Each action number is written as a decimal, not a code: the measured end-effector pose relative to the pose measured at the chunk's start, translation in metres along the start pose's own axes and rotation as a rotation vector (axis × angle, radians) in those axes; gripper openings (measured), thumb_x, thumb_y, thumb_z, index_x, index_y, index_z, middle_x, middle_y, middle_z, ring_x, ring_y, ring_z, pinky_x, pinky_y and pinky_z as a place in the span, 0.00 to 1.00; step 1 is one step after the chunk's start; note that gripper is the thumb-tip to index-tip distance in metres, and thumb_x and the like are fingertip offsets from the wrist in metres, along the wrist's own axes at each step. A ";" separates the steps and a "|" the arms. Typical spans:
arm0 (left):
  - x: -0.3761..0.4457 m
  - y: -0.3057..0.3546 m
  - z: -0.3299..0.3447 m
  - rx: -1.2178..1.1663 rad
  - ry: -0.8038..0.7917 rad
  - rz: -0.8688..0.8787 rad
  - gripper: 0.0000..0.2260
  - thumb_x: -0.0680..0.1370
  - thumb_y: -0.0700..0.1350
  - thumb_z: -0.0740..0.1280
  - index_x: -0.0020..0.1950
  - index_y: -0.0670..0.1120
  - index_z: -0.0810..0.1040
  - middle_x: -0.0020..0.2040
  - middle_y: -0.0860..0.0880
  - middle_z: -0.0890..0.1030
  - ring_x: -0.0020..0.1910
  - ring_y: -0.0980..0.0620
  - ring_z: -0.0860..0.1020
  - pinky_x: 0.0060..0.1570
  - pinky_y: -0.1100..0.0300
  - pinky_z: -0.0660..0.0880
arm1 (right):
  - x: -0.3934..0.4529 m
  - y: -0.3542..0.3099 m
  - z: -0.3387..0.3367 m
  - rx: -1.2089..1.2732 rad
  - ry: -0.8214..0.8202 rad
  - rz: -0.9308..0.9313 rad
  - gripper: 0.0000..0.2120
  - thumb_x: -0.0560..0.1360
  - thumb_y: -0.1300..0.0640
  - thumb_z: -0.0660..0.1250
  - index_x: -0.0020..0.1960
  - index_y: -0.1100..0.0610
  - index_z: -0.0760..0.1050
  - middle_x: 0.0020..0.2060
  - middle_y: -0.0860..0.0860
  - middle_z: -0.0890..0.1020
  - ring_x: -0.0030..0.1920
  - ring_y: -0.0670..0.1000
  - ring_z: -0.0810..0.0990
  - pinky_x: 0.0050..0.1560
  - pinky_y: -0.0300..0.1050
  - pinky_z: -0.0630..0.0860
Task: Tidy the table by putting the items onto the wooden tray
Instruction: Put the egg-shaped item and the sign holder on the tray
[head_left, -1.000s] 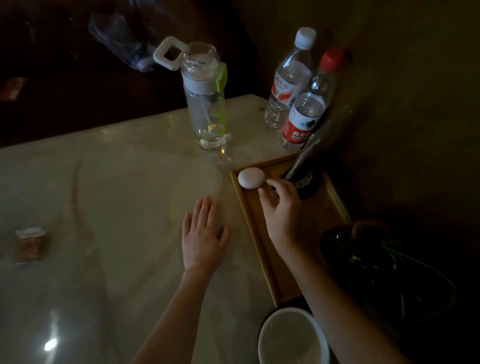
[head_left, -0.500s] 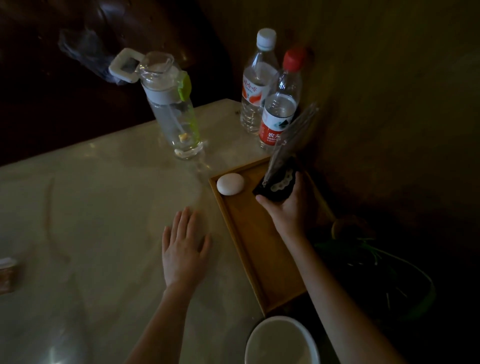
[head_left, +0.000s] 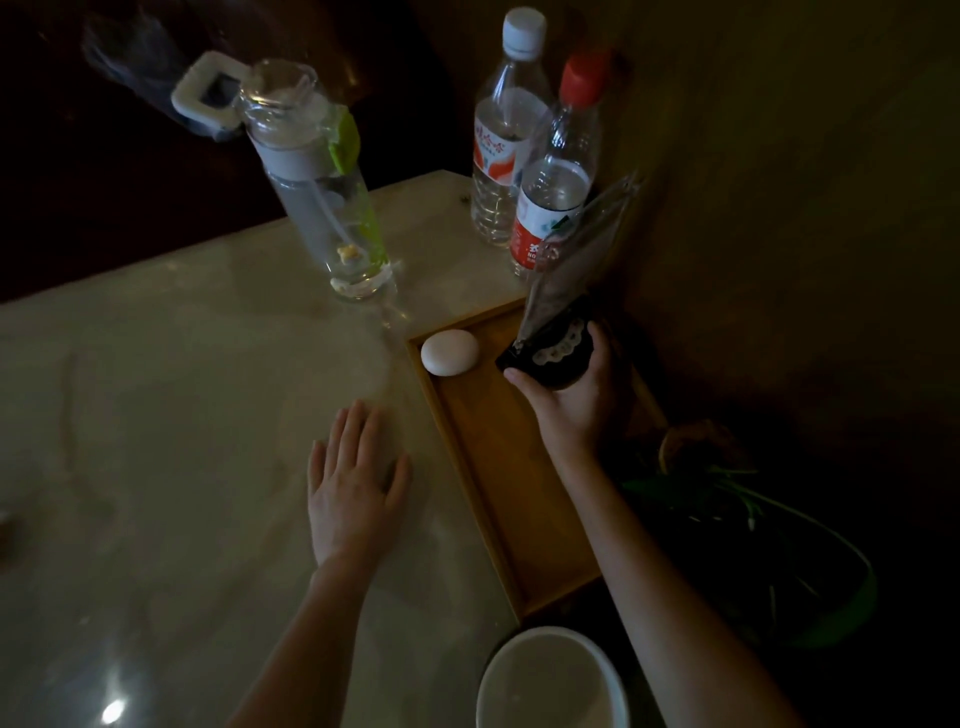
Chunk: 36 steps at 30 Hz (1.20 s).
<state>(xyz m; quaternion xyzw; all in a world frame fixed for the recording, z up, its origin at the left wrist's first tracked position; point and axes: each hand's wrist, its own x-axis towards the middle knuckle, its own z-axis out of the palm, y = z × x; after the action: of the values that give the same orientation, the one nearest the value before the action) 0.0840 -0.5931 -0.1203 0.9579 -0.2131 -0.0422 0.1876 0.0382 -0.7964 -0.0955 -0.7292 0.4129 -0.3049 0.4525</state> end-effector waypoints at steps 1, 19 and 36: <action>0.000 0.000 0.000 -0.001 0.001 -0.001 0.29 0.73 0.60 0.50 0.71 0.48 0.62 0.74 0.49 0.61 0.73 0.53 0.54 0.71 0.53 0.49 | 0.001 -0.001 0.002 0.015 0.009 0.004 0.44 0.60 0.57 0.79 0.69 0.64 0.60 0.67 0.60 0.69 0.65 0.48 0.65 0.57 0.21 0.63; 0.000 -0.002 0.000 -0.008 -0.005 -0.006 0.28 0.74 0.60 0.49 0.72 0.50 0.60 0.74 0.50 0.59 0.72 0.58 0.49 0.71 0.55 0.46 | 0.003 -0.013 0.032 -0.097 0.207 -0.026 0.42 0.58 0.45 0.78 0.65 0.62 0.67 0.61 0.58 0.74 0.63 0.54 0.70 0.62 0.42 0.64; -0.001 -0.002 0.002 -0.013 -0.004 -0.003 0.28 0.74 0.60 0.50 0.72 0.49 0.61 0.74 0.50 0.59 0.72 0.56 0.50 0.71 0.53 0.47 | 0.003 -0.009 0.037 -0.312 0.211 -0.058 0.45 0.61 0.34 0.69 0.68 0.61 0.63 0.65 0.58 0.71 0.66 0.57 0.67 0.65 0.57 0.66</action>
<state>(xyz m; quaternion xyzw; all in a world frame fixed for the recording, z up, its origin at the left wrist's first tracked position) 0.0841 -0.5916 -0.1225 0.9569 -0.2118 -0.0457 0.1934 0.0728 -0.7819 -0.1023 -0.7660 0.4792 -0.3250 0.2793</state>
